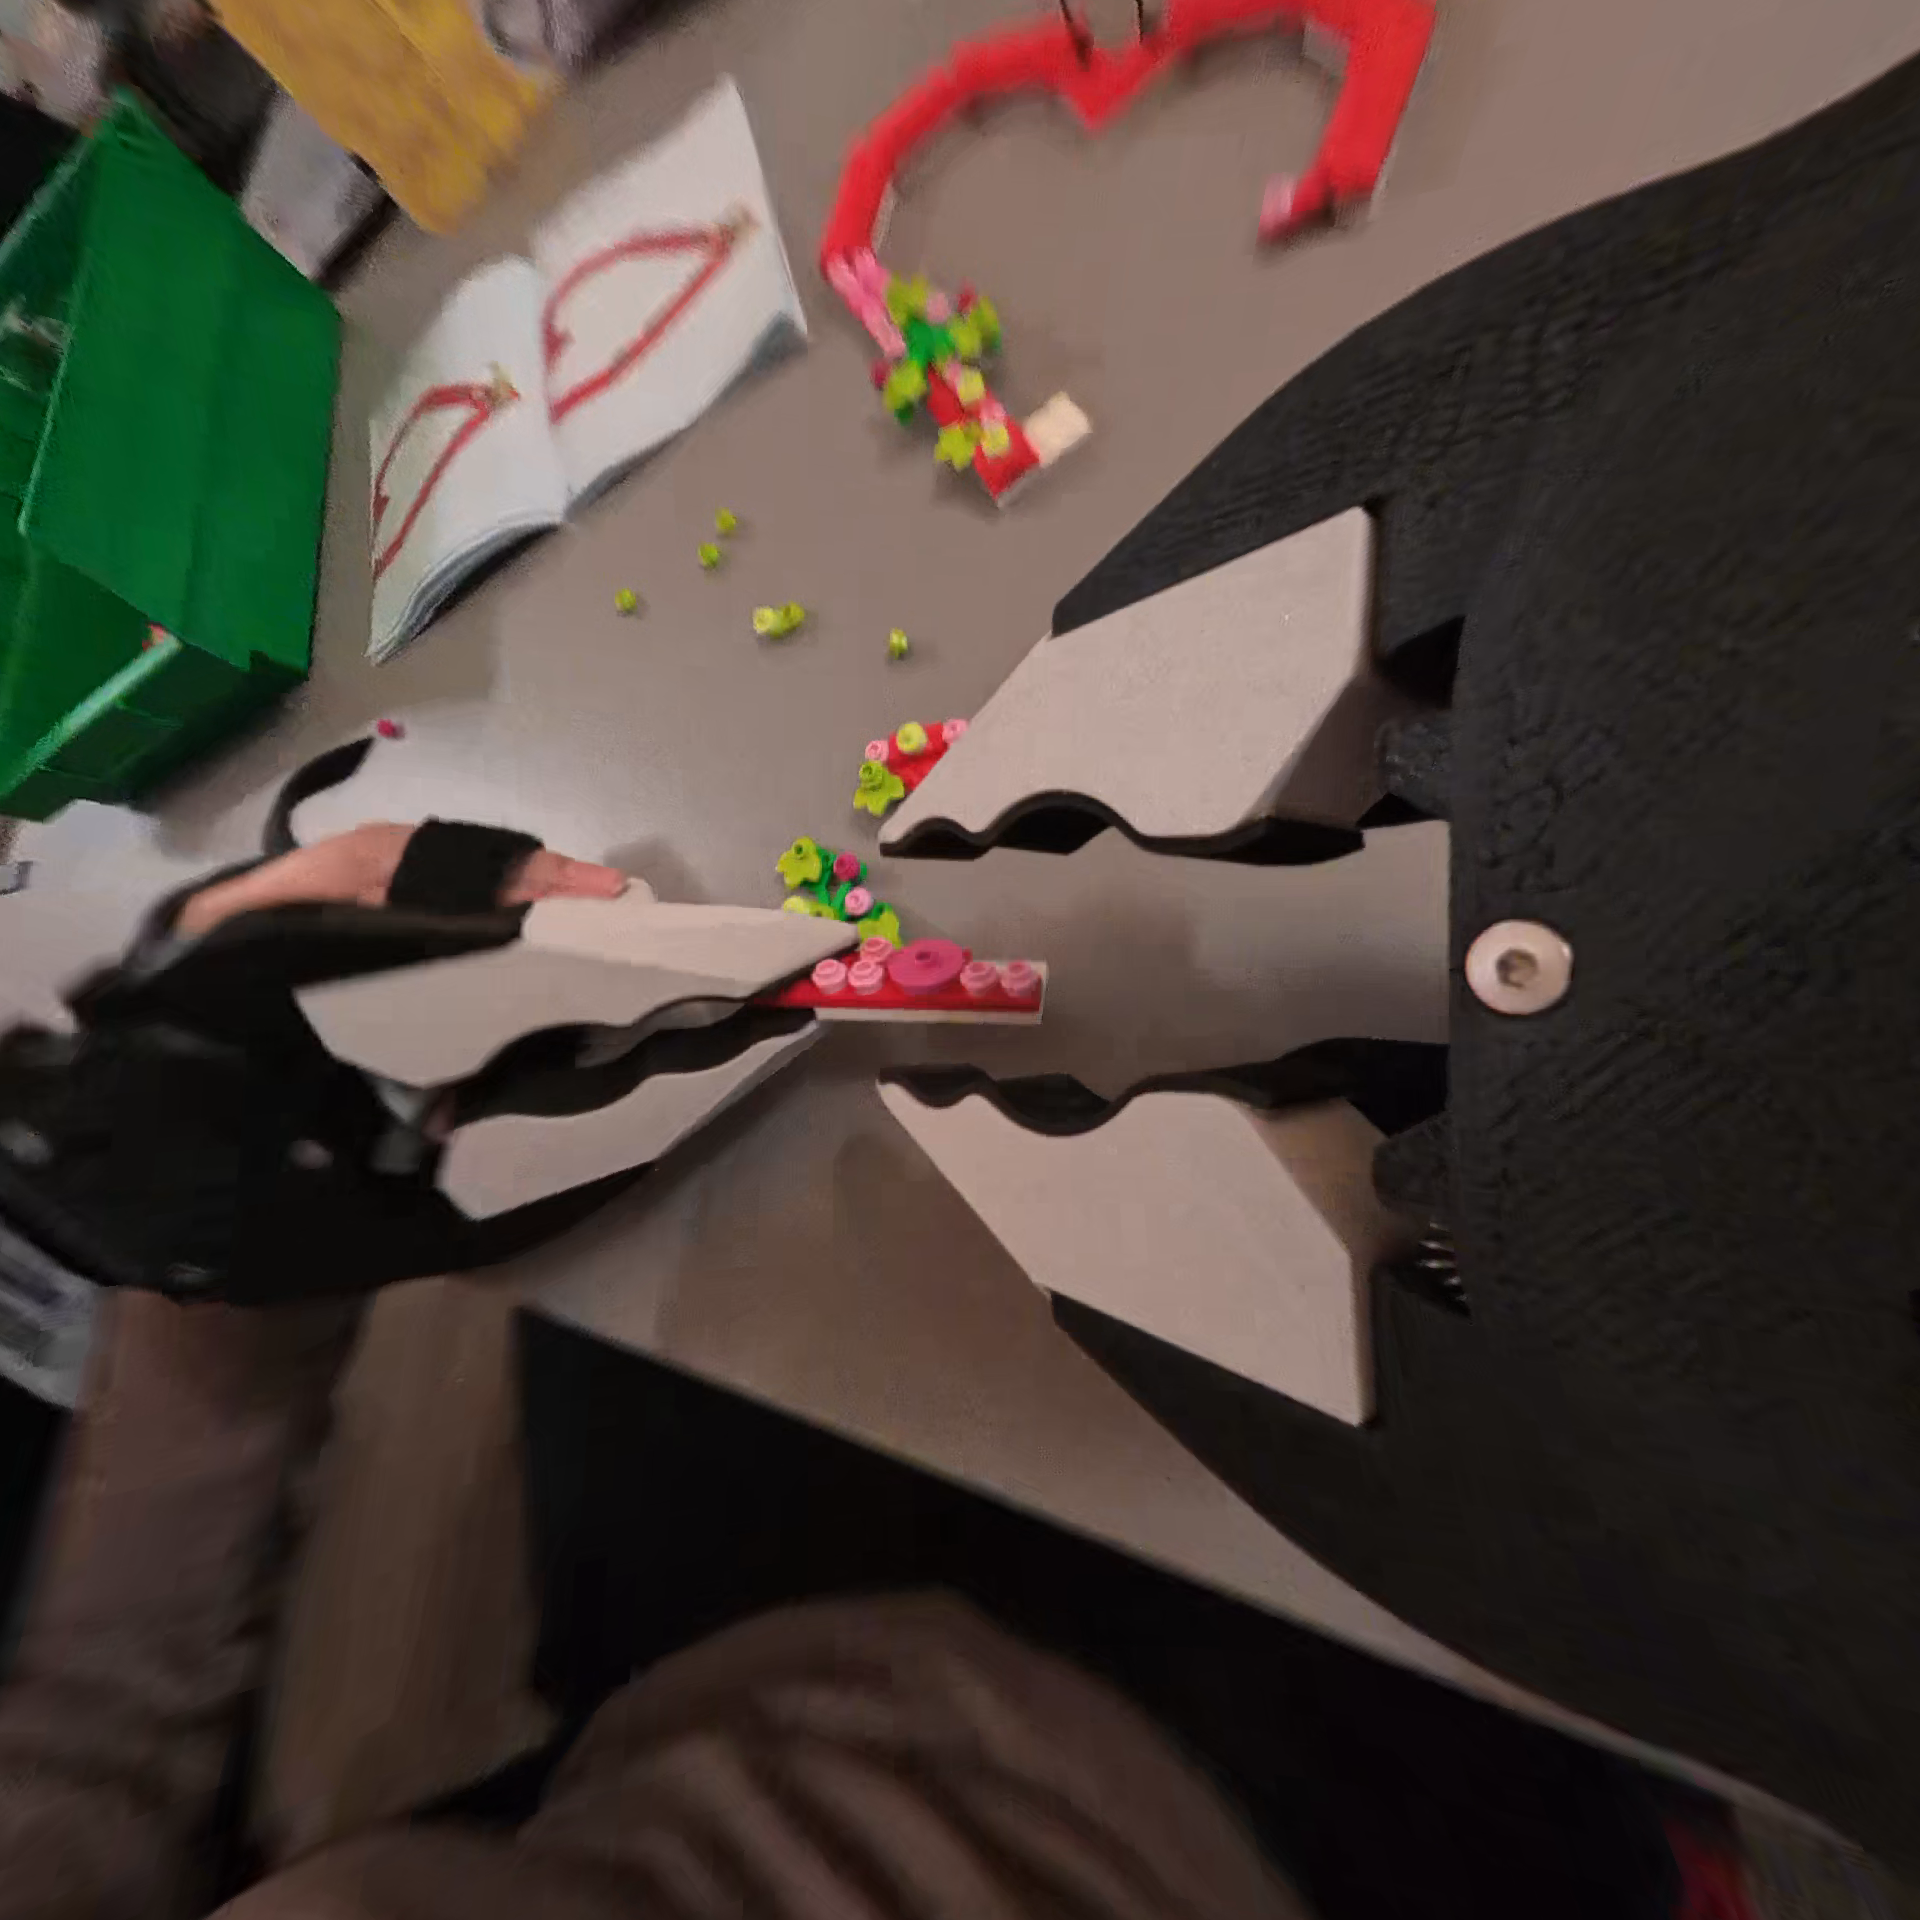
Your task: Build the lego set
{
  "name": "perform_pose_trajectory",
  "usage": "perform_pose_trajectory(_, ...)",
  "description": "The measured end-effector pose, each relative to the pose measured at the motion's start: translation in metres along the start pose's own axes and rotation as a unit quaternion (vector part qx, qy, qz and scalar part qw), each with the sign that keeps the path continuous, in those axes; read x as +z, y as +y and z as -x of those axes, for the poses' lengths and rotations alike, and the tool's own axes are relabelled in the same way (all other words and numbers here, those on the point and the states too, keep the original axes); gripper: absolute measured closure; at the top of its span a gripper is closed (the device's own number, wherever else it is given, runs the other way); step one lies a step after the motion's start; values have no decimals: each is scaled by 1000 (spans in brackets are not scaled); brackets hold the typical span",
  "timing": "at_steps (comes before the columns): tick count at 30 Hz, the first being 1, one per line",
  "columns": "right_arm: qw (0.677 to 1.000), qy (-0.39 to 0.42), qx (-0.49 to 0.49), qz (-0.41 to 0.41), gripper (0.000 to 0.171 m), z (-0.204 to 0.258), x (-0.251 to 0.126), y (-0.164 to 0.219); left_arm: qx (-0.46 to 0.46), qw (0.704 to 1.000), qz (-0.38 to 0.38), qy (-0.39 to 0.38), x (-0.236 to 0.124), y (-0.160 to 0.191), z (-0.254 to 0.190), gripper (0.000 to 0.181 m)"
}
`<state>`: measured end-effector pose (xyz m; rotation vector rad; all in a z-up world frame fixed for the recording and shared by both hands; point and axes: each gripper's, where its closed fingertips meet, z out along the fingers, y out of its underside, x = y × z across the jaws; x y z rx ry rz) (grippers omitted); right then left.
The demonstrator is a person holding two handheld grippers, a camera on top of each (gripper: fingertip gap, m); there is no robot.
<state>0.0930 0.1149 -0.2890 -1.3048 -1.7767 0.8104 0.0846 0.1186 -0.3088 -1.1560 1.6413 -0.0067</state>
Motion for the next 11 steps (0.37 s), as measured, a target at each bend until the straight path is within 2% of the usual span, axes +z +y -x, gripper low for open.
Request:
perform_pose_trajectory(2,996,23,-67,49,139,5,4,8,-67,997,-21,32,1,-5,-3,175)
perform_pose_trajectory(4,992,28,-95,75,148,10,8,12,-117,991,-41,46,0,-11,0,174)
perform_pose_trajectory(8,995,28,-68,65,160,8,6,11,-164,981,-66,77,-3,-17,-3,174)
perform_pose_trajectory(9,996,20,-51,65,160,8,6,13,-166,981,-63,83,-4,-15,-4,169)
perform_pose_trajectory(11,997,1,-18,81,161,10,5,21,-169,980,-13,100,-5,3,-7,134)
